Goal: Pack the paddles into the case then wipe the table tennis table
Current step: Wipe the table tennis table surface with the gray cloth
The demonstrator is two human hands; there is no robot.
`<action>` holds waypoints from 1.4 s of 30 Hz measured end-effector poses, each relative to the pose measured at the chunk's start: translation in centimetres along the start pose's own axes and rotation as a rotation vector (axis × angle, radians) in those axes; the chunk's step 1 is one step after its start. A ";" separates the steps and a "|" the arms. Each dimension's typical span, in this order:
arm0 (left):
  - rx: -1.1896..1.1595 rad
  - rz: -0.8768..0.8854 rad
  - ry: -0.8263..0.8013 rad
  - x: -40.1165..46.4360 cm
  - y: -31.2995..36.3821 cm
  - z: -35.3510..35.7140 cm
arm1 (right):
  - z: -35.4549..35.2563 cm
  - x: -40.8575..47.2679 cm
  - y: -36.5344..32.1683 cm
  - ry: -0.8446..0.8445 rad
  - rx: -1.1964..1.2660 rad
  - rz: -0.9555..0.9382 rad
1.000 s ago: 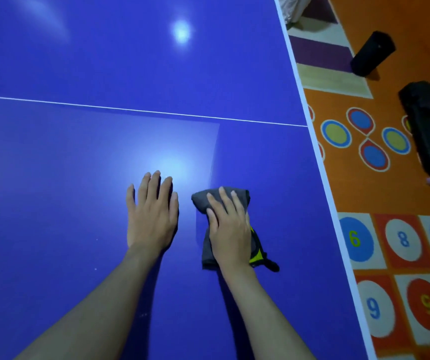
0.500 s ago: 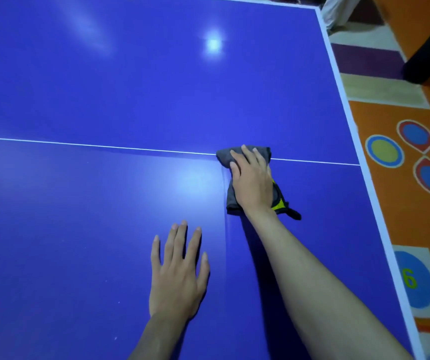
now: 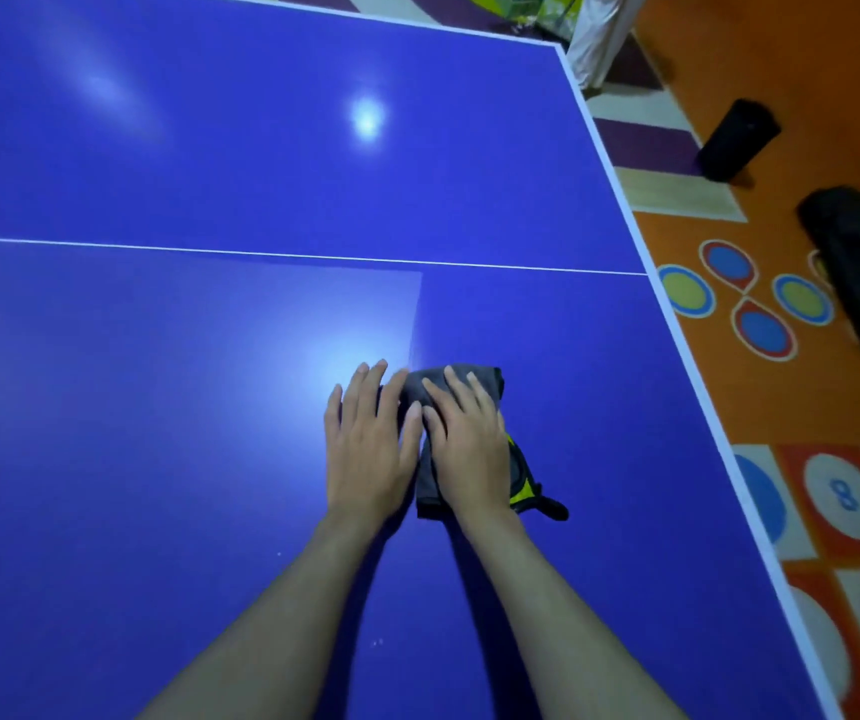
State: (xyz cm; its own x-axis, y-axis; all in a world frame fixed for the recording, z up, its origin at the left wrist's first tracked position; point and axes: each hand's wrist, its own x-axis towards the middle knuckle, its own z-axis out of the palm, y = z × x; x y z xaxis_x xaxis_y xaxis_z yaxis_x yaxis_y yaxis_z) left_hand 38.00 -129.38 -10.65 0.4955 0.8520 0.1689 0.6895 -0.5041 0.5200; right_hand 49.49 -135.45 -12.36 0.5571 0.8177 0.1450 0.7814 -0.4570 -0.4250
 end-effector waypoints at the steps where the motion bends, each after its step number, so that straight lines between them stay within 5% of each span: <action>1: -0.012 0.011 0.020 0.0 -0.5 -0.6 | -0.1 -2.4 -0.6 0.004 -0.023 -0.001; 6: 0.079 0.007 0.093 1.0 -5.3 -4.2 | -0.5 -12.5 -3.2 0.012 -0.117 -0.011; 11: 0.266 -0.018 -0.025 1.9 -10.9 -5.7 | -0.4 -13.8 -3.8 0.006 -0.166 0.010; 32: 0.337 -0.034 -0.099 2.0 -11.8 -5.0 | 6.1 22.5 -4.3 -0.010 -0.014 -0.057; 42: 0.243 0.011 -0.039 2.1 -11.5 -5.5 | 5.5 10.3 -6.6 0.001 -0.017 -0.070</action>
State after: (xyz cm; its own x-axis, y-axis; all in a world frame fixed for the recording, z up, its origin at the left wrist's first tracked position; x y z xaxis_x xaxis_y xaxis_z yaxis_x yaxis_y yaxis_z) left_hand 28.26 -121.01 -11.64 0.5204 0.8426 0.1387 0.7885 -0.5365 0.3006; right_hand 48.53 -122.04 -12.94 0.5011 0.8476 0.1744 0.8232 -0.4047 -0.3983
